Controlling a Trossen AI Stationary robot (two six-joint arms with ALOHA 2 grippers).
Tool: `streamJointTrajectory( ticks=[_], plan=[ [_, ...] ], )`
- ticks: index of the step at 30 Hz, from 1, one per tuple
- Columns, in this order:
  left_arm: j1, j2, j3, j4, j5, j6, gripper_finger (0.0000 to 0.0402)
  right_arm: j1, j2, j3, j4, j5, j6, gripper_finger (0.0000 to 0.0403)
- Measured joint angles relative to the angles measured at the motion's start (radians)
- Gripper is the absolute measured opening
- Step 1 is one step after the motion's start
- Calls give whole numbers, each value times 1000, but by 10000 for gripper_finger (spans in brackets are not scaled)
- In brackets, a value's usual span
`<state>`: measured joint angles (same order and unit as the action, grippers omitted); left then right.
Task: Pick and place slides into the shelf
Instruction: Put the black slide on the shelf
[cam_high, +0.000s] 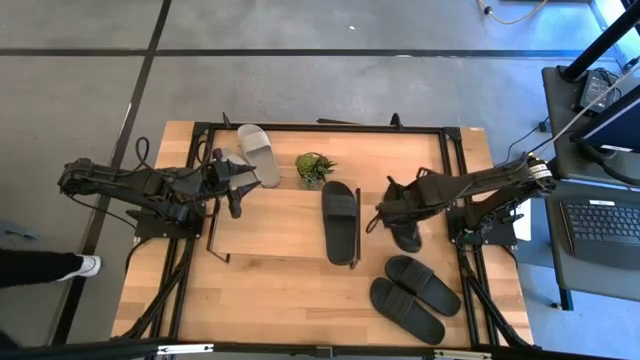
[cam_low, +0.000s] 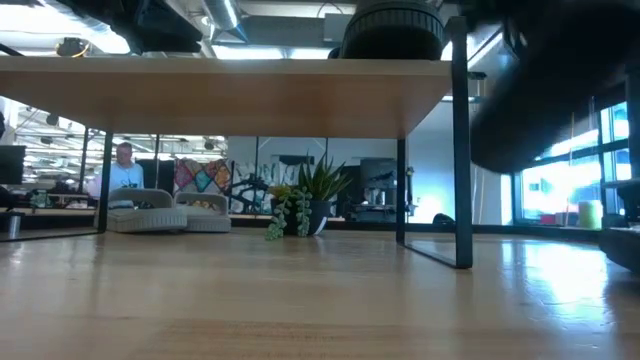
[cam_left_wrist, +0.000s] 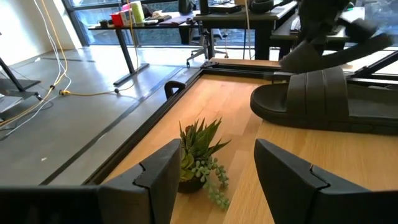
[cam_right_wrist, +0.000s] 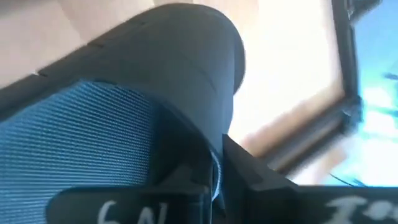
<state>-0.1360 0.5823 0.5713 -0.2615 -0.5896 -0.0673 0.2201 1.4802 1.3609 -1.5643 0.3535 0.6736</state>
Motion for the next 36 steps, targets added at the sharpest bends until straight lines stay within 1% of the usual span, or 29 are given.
streamJointTrajectory(
  ticks=[2,4,6,9,11,16,20,25,27,29,31,33,36],
  plan=[
    [0,0,0,1,0,0,195,4,-4,88,-6,17,37,13],
    [0,0,0,1,0,-2,195,16,-4,165,-9,56,56,12],
    [0,0,0,3,0,-7,195,23,0,239,0,109,53,12],
    [0,0,0,1,0,-6,195,25,12,325,61,147,7,12],
    [0,0,0,2,0,-6,195,25,26,360,157,171,-69,12],
    [0,0,0,5,31,-7,195,12,91,444,403,179,-290,12],
    [0,0,0,31,95,-2,195,-7,182,548,501,178,-409,12],
    [-6,17,0,30,110,53,195,-26,336,710,490,180,-449,12],
    [-9,23,0,27,105,67,195,-33,398,775,455,180,-450,12],
    [-9,34,1,33,79,96,195,-41,454,836,403,179,-450,12],
    [-9,45,1,32,53,175,195,-50,504,892,343,177,-449,12],
    [-9,58,1,36,49,263,195,-57,542,929,295,178,-450,12],
    [-9,69,13,55,48,359,195,-63,568,953,287,178,-466,12]
  ],
)
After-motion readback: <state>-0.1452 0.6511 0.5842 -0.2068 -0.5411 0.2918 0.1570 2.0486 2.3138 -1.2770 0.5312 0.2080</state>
